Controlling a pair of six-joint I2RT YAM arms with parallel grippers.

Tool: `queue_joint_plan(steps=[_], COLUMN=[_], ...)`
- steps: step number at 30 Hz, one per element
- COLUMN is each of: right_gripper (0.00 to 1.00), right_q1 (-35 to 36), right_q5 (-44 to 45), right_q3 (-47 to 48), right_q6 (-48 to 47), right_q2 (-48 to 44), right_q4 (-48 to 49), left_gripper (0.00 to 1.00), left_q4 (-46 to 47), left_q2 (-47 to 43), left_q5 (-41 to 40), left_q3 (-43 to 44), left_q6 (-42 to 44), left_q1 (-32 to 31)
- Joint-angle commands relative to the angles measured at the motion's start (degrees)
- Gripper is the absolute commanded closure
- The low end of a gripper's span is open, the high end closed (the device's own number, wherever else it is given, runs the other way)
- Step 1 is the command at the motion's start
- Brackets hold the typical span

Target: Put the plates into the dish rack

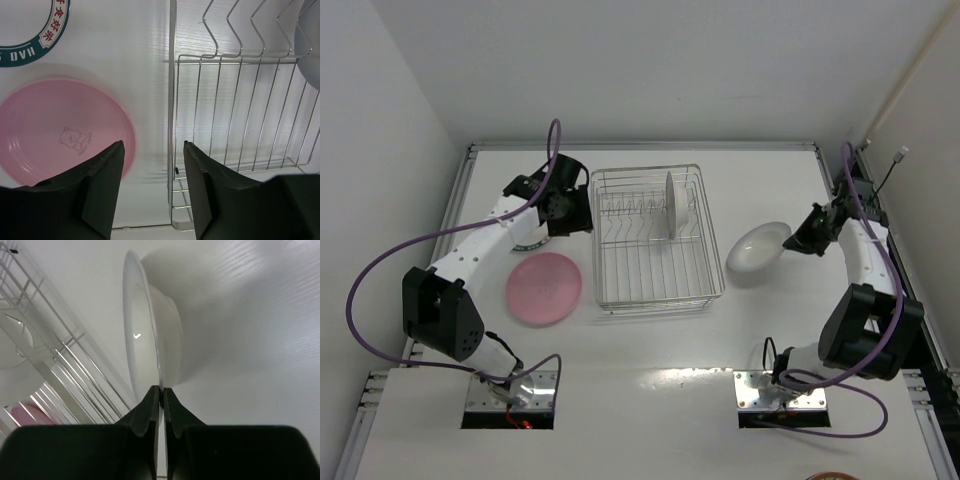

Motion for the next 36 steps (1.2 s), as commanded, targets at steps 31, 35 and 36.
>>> queue_joint_plan(steps=[31,35,36], right_gripper=[0.56,0.56,0.57], right_q1=[-3.4,-2.1,-2.1], right_q5=[-20.8,-22.1,-22.1], right_q3=[-1.7,-0.4,-0.4], right_q6=[-2.0,-1.3,-1.3], right_q2=[28.0,29.4,30.0], right_q4=[20.4,21.0,21.0], left_gripper=[0.52,0.52,0.52], left_q4=[0.9,0.9,0.9], left_q2=[-3.1,-3.1,-3.1], left_q5=[-0.7,-0.7,-0.7], left_q3=[-1.2,-1.2,-1.2], left_q6=[-0.8,-0.8,-0.8], left_q1=[-0.4,-0.4,-0.4])
